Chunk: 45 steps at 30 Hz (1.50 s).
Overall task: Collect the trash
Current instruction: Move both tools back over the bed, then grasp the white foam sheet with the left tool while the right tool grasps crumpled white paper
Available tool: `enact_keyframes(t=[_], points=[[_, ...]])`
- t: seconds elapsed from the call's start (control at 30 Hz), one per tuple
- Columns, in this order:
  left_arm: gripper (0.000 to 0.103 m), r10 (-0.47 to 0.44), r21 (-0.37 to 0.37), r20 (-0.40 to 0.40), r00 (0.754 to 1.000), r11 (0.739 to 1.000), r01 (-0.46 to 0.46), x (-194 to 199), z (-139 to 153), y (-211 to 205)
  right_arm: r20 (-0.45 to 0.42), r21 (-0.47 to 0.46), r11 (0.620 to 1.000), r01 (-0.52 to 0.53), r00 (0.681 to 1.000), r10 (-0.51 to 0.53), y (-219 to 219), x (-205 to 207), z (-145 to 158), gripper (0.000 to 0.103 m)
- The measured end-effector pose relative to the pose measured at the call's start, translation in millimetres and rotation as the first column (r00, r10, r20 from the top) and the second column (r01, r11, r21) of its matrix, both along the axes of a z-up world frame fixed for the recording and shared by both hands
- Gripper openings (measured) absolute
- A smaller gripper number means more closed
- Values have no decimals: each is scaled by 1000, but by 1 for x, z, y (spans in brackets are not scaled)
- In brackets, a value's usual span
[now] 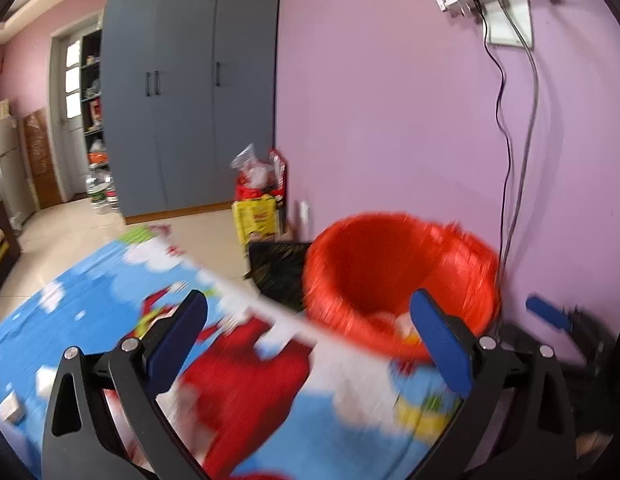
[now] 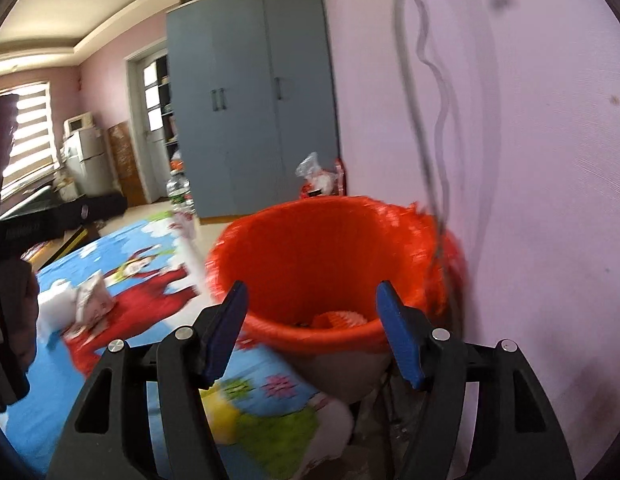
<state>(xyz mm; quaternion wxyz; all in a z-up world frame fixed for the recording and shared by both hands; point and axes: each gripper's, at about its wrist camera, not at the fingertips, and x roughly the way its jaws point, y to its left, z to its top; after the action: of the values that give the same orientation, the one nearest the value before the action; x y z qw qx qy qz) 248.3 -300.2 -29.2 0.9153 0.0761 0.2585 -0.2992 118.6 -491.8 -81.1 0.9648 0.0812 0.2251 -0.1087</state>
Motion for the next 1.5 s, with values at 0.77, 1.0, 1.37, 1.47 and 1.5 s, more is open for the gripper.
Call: enact_keyframes(t=[0.77, 1.0, 1.37, 1.47, 1.5], points=[[98, 368, 81, -76, 927, 929, -362, -59, -39, 232, -98, 11, 948, -319, 943, 318, 164, 27, 6, 64], [90, 340, 104, -94, 936, 938, -331, -31, -53, 205, -115, 44, 950, -310, 943, 313, 169, 56, 1, 64], [29, 315, 218, -174, 933, 936, -276, 11, -88, 187, -136, 66, 939, -339, 929, 345, 169, 88, -10, 64], [28, 320, 189, -143, 937, 938, -292, 3, -83, 201, -155, 69, 925, -374, 912, 380, 180, 99, -14, 64], [28, 324, 183, -128, 938, 937, -298, -1, -80, 204, -169, 75, 918, -389, 902, 396, 186, 104, -16, 64]])
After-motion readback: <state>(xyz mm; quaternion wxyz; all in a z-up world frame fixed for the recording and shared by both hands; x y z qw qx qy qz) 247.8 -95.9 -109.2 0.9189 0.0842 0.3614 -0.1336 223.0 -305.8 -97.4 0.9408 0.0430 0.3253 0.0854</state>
